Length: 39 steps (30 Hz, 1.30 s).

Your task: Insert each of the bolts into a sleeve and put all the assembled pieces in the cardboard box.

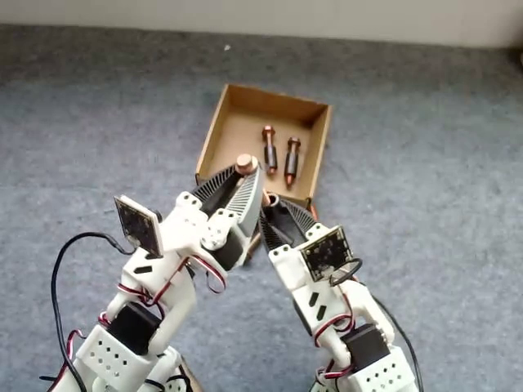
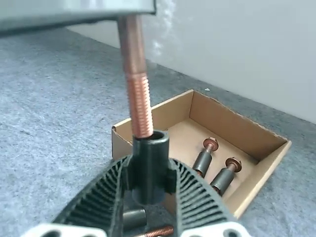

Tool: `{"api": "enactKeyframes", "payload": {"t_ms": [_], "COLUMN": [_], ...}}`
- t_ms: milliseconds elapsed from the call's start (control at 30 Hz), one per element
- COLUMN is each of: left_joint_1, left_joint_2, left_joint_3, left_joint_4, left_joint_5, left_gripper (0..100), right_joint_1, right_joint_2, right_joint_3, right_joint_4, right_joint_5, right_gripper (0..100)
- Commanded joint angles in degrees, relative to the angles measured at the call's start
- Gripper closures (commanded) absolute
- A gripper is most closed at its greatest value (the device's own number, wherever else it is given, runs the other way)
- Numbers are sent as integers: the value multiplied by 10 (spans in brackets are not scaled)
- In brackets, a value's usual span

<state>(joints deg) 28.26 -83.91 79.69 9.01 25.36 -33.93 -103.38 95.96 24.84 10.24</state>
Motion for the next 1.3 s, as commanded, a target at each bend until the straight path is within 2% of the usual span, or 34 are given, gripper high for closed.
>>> {"api": "enactKeyframes", "payload": {"t_ms": [0,433,700,900,1100,1267], "left_joint_1": [11,10,57,55,41,13], "left_joint_2": [-3,-5,-5,-5,-5,-8], "left_joint_3": [-3,26,26,26,25,21], "left_joint_4": [-11,-7,77,88,122,124], "left_joint_5": [13,1,-68,-70,-66,-36], "left_gripper": [995,995,995,995,891,877], "right_joint_1": [-29,15,16,17,18,35], "right_joint_2": [-18,-18,-18,-18,-17,-17], "right_joint_3": [69,67,67,68,68,66], "right_joint_4": [-15,-36,-35,-34,-33,-33], "right_joint_5": [7,7,6,4,4,4], "right_gripper": [994,994,994,994,994,994]}}
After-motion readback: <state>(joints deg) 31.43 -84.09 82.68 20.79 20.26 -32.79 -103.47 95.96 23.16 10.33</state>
